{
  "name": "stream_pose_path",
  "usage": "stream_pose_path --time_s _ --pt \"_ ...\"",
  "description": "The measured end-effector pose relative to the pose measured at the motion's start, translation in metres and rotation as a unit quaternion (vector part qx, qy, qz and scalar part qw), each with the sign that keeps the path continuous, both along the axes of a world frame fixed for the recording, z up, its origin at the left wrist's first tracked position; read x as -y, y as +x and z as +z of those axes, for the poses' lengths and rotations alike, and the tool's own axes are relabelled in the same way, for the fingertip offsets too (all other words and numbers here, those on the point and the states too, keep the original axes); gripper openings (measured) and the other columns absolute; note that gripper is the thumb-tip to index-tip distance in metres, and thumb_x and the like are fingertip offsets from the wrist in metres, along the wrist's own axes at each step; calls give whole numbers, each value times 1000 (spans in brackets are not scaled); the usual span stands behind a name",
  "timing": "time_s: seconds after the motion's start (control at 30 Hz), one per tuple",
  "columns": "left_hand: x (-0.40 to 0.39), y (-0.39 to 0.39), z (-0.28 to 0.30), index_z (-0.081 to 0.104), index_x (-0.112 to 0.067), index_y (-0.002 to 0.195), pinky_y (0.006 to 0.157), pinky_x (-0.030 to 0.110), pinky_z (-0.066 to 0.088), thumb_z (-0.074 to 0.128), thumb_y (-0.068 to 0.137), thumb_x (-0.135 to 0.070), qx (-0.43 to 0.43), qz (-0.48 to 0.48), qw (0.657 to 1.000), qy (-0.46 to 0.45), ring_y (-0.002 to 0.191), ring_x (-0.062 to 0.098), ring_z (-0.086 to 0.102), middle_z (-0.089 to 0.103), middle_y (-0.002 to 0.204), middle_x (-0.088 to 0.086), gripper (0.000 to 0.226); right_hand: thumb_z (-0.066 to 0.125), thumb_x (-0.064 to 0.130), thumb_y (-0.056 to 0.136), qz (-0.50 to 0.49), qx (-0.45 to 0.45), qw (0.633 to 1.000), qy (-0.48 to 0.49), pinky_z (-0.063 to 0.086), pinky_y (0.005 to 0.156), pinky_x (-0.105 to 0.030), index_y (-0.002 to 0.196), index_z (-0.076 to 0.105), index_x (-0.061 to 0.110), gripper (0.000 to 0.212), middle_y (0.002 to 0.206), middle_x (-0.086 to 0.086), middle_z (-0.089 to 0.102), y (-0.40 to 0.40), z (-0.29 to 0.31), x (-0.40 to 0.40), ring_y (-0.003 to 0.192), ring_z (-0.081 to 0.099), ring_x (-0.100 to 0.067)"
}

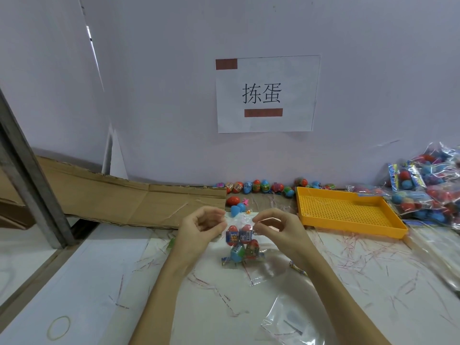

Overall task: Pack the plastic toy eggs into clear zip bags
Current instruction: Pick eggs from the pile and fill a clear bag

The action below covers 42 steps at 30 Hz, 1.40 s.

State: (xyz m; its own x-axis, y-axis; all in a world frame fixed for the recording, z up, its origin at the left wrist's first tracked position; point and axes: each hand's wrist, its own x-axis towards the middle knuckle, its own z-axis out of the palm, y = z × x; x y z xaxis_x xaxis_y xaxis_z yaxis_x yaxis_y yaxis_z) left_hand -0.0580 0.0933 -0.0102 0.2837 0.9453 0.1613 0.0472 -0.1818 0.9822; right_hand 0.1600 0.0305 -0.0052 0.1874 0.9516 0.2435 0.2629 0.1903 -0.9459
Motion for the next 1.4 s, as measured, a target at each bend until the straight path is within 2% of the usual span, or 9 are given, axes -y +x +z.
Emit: stream_pose_path --time_s 0.1,0.2,0.37,0.5,0.7,0.9,1.17,1.3,1.4 --pt "1 -3 -1 68 -33 121 92 32 57 69 89 -4 -11 -87 996 -4 111 16 65 71 110 -12 44 73 4 91 -5 24 999 26 60 79 -22 100 74 21 19 95 14 75 -6 0 -1 92 74 -10" --pt "4 0 3 69 -34 123 93 28 56 68 91 -30 -14 -128 991 24 114 9 65 71 119 -13 33 73 3 90 61 14 996 58 59 81 -21 114 69 19 29 99 5 77 -11 4 1 94 75 -14" --pt "5 8 4 77 -28 110 75 24 61 79 89 -27 -4 -34 999 8 97 13 74 78 102 -9 21 68 12 97 50 -35 996 70 61 80 -28 126 64 19 30 106 0 75 -22 9 1 94 74 -18" --pt "1 6 4 77 -21 107 64 22 60 76 91 -17 96 53 992 -56 88 14 77 78 96 -5 16 68 27 97 20 -16 1000 -8 61 79 -26 116 75 21 22 104 7 77 -11 8 2 94 74 -14" --pt "3 8 6 79 -17 101 66 22 58 78 89 -33 97 72 987 -108 84 15 77 80 91 0 20 74 26 92 15 -32 998 -54 59 71 -21 92 80 23 7 86 6 78 -13 8 1 84 73 -12" --pt "5 16 5 77 -15 98 63 27 60 77 91 -24 175 96 968 -154 78 11 76 79 88 0 12 72 31 93 -68 -44 995 -52 50 58 -14 89 77 23 10 79 8 75 -16 4 -4 74 66 -5" --pt "9 20 4 74 -9 94 70 27 57 74 92 -37 38 41 994 -92 81 16 72 76 85 4 27 70 31 93 -70 -57 996 -17 50 58 -8 90 77 26 9 80 14 75 -12 5 -3 76 67 2" --pt "8 20 4 71 -9 92 63 24 57 76 90 -38 63 103 990 -76 77 14 72 73 84 4 30 69 50 87 -1 -63 996 -62 55 67 -17 110 71 34 28 94 16 77 -11 7 0 89 71 -1" --pt "8 20 3 73 -9 98 74 38 63 78 89 -37 74 117 986 -94 89 23 73 74 93 9 30 74 43 88 10 -22 994 -106 60 77 -23 99 74 36 13 90 11 77 -11 3 0 92 72 -12"
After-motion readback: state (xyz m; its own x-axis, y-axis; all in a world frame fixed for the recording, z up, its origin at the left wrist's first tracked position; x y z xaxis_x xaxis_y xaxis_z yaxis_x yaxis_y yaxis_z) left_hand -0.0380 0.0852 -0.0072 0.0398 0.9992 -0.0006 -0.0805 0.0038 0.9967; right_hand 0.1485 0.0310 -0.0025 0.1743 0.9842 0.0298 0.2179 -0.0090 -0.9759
